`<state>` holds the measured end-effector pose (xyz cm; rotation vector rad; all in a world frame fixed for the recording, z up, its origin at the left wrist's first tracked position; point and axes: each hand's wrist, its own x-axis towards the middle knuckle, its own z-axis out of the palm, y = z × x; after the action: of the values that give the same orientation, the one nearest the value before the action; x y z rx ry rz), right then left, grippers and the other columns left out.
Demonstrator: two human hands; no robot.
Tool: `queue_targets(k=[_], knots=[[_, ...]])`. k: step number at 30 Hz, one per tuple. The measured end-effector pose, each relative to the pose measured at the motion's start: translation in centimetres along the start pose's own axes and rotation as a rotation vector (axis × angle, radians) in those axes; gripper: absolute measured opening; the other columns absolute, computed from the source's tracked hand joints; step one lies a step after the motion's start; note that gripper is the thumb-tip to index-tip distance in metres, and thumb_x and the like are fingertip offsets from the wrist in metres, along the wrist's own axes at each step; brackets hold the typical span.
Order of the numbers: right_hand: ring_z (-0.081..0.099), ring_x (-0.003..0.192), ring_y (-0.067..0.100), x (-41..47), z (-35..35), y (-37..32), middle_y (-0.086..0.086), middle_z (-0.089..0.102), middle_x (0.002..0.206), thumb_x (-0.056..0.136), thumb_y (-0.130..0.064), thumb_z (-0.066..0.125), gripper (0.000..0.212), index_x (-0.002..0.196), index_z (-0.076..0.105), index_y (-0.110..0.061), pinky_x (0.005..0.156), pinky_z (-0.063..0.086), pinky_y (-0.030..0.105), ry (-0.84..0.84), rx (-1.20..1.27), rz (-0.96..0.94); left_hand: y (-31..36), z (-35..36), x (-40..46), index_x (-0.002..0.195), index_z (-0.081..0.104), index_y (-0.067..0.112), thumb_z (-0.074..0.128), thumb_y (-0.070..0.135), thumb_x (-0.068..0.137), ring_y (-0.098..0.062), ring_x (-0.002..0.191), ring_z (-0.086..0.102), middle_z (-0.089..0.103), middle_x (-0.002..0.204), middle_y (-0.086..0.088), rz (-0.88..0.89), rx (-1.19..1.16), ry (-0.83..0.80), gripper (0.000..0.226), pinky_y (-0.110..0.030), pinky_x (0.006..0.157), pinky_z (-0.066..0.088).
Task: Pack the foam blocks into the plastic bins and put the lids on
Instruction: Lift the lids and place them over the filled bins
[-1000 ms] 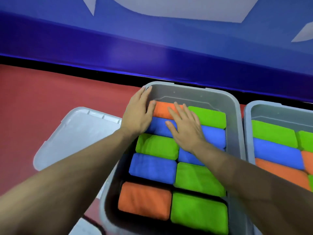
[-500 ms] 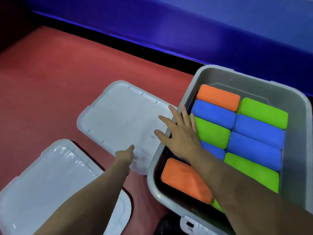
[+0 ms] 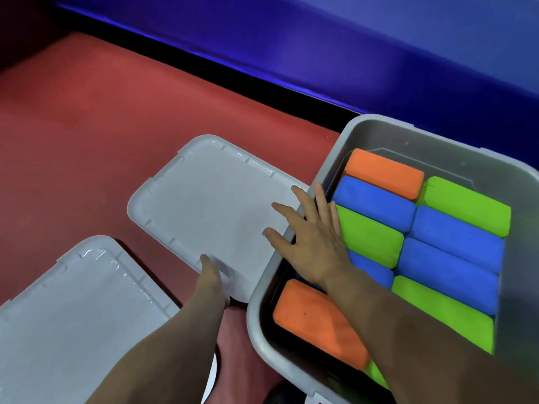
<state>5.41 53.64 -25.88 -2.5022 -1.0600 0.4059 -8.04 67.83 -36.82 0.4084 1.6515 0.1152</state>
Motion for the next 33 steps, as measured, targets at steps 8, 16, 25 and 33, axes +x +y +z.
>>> queue_targets(k=[8, 16, 25, 33], knots=[[-0.032, 0.148, 0.010, -0.2, -1.2, -0.2, -0.018, -0.008, 0.166, 0.091, -0.077, 0.031, 0.067, 0.152, 0.028, -0.050, 0.123, -0.015, 0.043, -0.105, -0.043, 0.024, 2.3, 3.1, -4.6, 0.113, 0.060, 0.025, 0.032, 0.065, 0.100, -0.021, 0.095, 0.067, 0.070, 0.106, 0.004, 0.348, -0.166, -0.141, 0.050, -0.034, 0.090, 0.053], [-0.018, 0.153, 0.008, -1.2, -6.2, -1.5, -0.018, -0.027, 0.162, 0.094, -0.076, 0.029, 0.072, 0.156, 0.001, -0.053, 0.123, -0.014, 0.045, -0.306, 0.036, 0.008, 10.2, 2.3, -13.8, 0.120, 0.059, 0.007, 0.023, 0.061, 0.101, -0.030, 0.104, 0.061, 0.065, 0.115, -0.005, 0.912, 0.248, -0.069, 0.067, -0.041, 0.096, 0.048], [0.033, 0.140, -0.004, -6.2, -19.7, -13.0, -0.021, 0.033, 0.155, 0.103, -0.053, 0.041, 0.055, 0.155, 0.033, -0.036, 0.113, 0.022, 0.018, -0.086, 0.750, -0.002, 9.3, -1.1, -30.9, 0.099, 0.047, 0.008, 0.028, 0.059, 0.103, -0.019, 0.072, 0.057, 0.058, 0.082, -0.003, 1.315, 0.634, -0.142, 0.054, -0.036, 0.059, 0.037], [0.069, 0.095, -0.004, -19.7, -29.7, -17.1, -0.014, 0.075, 0.104, 0.093, -0.074, 0.040, 0.052, 0.117, 0.067, -0.037, 0.088, 0.055, 0.020, 0.213, 0.929, 0.069, 1.5, -2.5, -48.2, 0.091, 0.047, 0.012, 0.037, 0.063, 0.100, -0.020, 0.075, 0.059, 0.060, 0.083, -0.004, 1.483, 0.582, -0.573, 0.053, -0.036, 0.067, 0.047]])
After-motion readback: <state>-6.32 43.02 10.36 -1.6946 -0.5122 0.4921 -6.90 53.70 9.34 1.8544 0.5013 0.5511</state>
